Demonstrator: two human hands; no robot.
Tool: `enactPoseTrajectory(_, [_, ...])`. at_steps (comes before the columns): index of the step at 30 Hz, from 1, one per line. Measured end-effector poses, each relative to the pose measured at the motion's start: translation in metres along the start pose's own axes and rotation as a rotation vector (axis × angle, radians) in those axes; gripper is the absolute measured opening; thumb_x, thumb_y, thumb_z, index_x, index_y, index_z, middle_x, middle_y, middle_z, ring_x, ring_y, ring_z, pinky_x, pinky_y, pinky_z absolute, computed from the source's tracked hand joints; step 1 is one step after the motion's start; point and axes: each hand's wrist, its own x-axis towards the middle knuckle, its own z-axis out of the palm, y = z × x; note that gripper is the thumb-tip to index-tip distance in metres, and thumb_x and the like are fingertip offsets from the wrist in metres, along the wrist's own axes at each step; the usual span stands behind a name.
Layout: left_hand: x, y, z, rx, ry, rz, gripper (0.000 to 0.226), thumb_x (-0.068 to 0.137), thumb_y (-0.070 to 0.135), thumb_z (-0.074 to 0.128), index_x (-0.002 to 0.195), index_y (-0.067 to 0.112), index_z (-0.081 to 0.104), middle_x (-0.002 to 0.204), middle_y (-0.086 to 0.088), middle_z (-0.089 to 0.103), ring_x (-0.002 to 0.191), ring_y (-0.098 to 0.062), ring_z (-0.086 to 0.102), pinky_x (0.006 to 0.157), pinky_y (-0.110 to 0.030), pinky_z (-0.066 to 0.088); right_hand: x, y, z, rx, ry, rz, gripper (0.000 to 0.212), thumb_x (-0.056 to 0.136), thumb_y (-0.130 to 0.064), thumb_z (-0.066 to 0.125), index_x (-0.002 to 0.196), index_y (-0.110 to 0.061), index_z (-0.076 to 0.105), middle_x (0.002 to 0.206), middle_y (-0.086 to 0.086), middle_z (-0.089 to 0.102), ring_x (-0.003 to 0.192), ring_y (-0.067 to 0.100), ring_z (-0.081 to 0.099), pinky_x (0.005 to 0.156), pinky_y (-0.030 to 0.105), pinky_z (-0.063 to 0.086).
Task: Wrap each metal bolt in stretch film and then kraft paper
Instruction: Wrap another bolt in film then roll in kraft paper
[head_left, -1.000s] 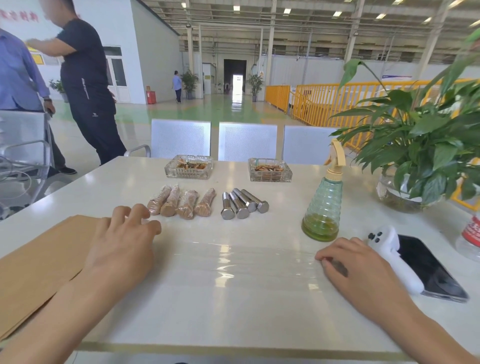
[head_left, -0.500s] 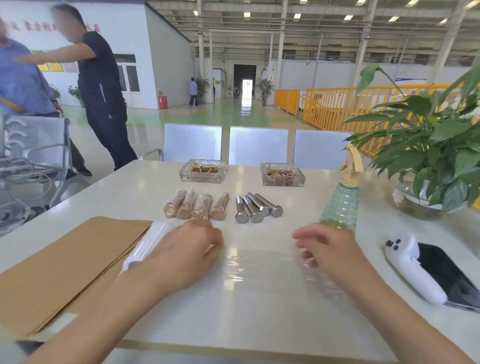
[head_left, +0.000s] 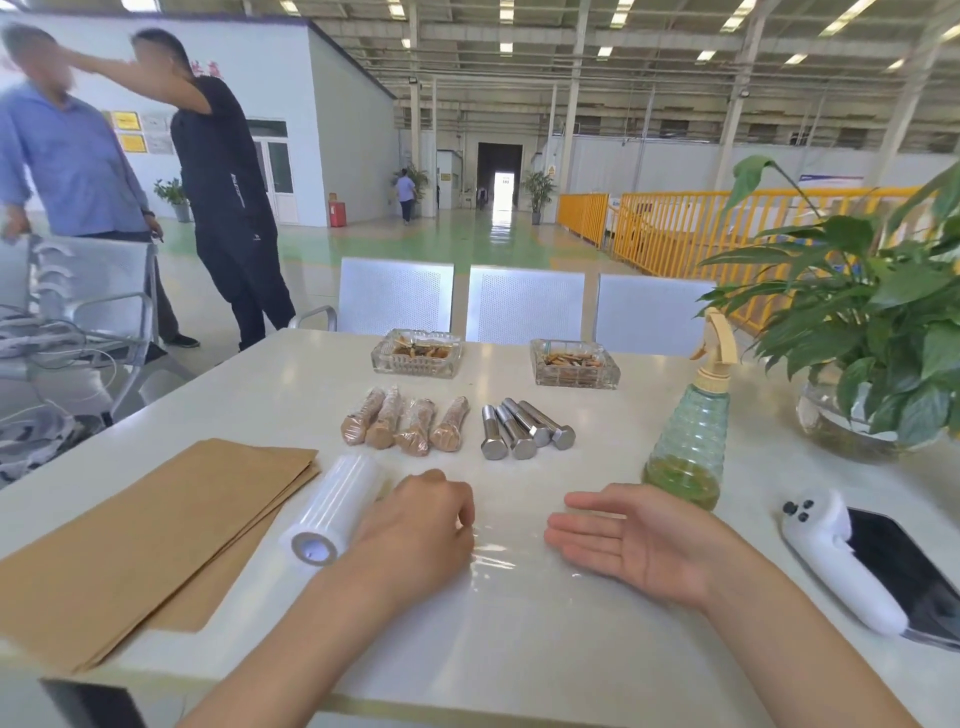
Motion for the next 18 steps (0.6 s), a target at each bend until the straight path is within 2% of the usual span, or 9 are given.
enactPoseTrajectory(3, [-0.004, 0.000, -0.001, 0.077, 0.019, -0.034, 0.021, 0.097, 0.029, 0.047, 0.109, 0.031, 0.063, 0.111, 0.006, 0.055, 0.110, -0.021, 0.053, 0.075, -0.033, 0.040, -0.004, -0.001, -0.008, 0.022, 0.013, -0.011, 0.034, 0.098, -0.002, 0.056, 0.130, 0.010, 0.056, 0.114, 0.035, 0.070, 0.099, 0.049, 0.073, 0.069, 0.051, 0.065])
enactPoseTrajectory(6, [-0.009, 0.001, -0.005, 0.163, 0.011, -0.053, 0.024, 0.097, 0.025, 0.044, 0.113, 0.028, 0.063, 0.113, 0.003, 0.055, 0.111, -0.023, 0.053, 0.077, -0.033, 0.042, -0.012, -0.006, -0.015, 0.004, 0.026, -0.109, 0.030, 0.094, -0.004, 0.062, 0.123, 0.003, 0.063, 0.113, 0.031, 0.072, 0.101, 0.044, 0.074, 0.074, 0.049, 0.065])
enactPoseTrajectory(8, [-0.012, 0.002, -0.009, 0.263, 0.056, -0.053, 0.030, 0.095, 0.016, 0.046, 0.117, 0.027, 0.062, 0.120, 0.003, 0.055, 0.118, -0.024, 0.048, 0.083, -0.032, 0.038, -0.018, -0.005, -0.020, -0.255, 0.166, -0.249, 0.021, 0.098, -0.006, 0.059, 0.115, -0.006, 0.071, 0.104, 0.020, 0.077, 0.094, 0.032, 0.078, 0.072, 0.040, 0.066])
enactPoseTrajectory(10, [-0.012, -0.002, -0.013, 0.400, 0.116, -0.051, 0.038, 0.091, 0.013, 0.049, 0.123, 0.029, 0.061, 0.129, 0.004, 0.051, 0.128, -0.025, 0.039, 0.095, -0.033, 0.034, -0.023, 0.001, -0.028, -0.734, 0.409, -0.424, 0.027, 0.097, -0.008, 0.057, 0.098, -0.024, 0.078, 0.087, 0.002, 0.079, 0.080, 0.015, 0.076, 0.071, 0.031, 0.060])
enactPoseTrajectory(11, [-0.013, -0.005, -0.016, 0.445, 0.124, -0.073, 0.039, 0.091, 0.014, 0.050, 0.126, 0.030, 0.059, 0.133, 0.003, 0.048, 0.131, -0.026, 0.035, 0.100, -0.034, 0.032, -0.025, 0.003, -0.032, -0.983, 0.505, -0.494, 0.031, 0.095, -0.010, 0.057, 0.089, -0.033, 0.077, 0.082, -0.005, 0.077, 0.078, 0.010, 0.072, 0.070, 0.027, 0.055])
enactPoseTrajectory(13, [-0.014, -0.012, -0.022, 0.470, 0.102, -0.145, 0.042, 0.092, 0.022, 0.052, 0.133, 0.031, 0.054, 0.141, 0.002, 0.040, 0.132, -0.026, 0.032, 0.105, -0.037, 0.033, -0.029, 0.009, -0.037, -1.339, 0.582, -0.536, 0.032, 0.093, -0.016, 0.057, 0.083, -0.043, 0.072, 0.083, -0.014, 0.072, 0.081, 0.004, 0.065, 0.072, 0.023, 0.049])
enactPoseTrajectory(15, [-0.016, -0.018, -0.027, 0.426, 0.093, -0.193, 0.049, 0.093, 0.027, 0.054, 0.140, 0.033, 0.045, 0.146, 0.001, 0.033, 0.134, -0.026, 0.032, 0.107, -0.038, 0.036, -0.031, 0.016, -0.040, -1.531, 0.613, -0.543, 0.026, 0.095, -0.023, 0.054, 0.090, -0.044, 0.069, 0.089, -0.019, 0.066, 0.087, 0.005, 0.061, 0.076, 0.028, 0.051])
enactPoseTrajectory(18, [-0.020, -0.025, -0.031, 0.375, 0.123, -0.223, 0.057, 0.094, 0.026, 0.052, 0.146, 0.036, 0.034, 0.148, 0.001, 0.026, 0.134, -0.026, 0.032, 0.107, -0.037, 0.037, -0.032, 0.026, -0.044, -1.667, 0.630, -0.598, 0.024, 0.097, -0.026, 0.048, 0.102, -0.044, 0.063, 0.098, -0.021, 0.057, 0.094, 0.005, 0.053, 0.078, 0.029, 0.050])
